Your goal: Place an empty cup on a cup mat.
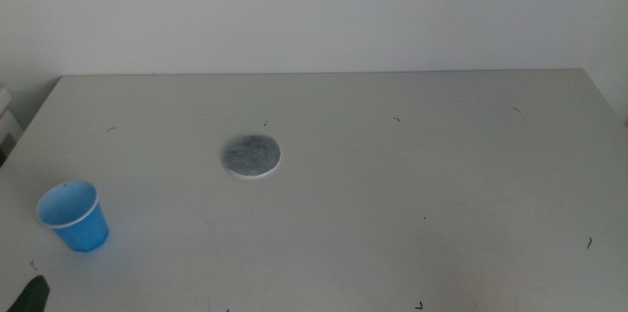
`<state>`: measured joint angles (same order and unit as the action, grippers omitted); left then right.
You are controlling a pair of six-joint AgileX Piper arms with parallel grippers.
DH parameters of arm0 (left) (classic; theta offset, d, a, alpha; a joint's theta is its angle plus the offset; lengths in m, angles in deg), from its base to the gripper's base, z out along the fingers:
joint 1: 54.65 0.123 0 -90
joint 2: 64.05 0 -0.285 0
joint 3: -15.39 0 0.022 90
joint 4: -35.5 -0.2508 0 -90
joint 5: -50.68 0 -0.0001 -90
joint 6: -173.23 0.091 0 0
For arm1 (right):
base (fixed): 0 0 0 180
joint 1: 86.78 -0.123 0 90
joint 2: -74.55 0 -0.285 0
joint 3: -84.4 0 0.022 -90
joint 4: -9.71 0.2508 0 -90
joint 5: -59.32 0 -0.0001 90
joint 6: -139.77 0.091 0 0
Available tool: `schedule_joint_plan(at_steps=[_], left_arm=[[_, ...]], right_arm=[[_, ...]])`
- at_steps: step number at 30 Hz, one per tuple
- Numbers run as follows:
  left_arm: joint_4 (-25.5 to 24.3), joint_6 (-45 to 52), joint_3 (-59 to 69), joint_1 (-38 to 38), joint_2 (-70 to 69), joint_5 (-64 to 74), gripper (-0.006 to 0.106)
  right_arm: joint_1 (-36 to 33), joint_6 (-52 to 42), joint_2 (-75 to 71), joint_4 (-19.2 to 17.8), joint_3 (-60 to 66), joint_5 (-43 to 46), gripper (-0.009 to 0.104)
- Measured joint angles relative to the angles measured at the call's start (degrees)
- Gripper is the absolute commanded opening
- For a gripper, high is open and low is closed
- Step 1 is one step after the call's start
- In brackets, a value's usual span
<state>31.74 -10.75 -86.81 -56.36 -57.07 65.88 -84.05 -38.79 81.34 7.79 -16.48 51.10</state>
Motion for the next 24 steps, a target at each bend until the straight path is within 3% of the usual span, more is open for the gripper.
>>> schedule_joint_plan(at_steps=[14,24], left_arm=[[0.0,0.0,-20.65,0.0,22.06,1.08,0.105],[0.88,-0.43,-44.87,0.0,39.0,19.41,0.105]], right_arm=[[0.0,0.0,0.0,0.0,0.0,0.0,0.094],[0.0,0.0,0.0,0.0,0.0,0.0,0.094]])
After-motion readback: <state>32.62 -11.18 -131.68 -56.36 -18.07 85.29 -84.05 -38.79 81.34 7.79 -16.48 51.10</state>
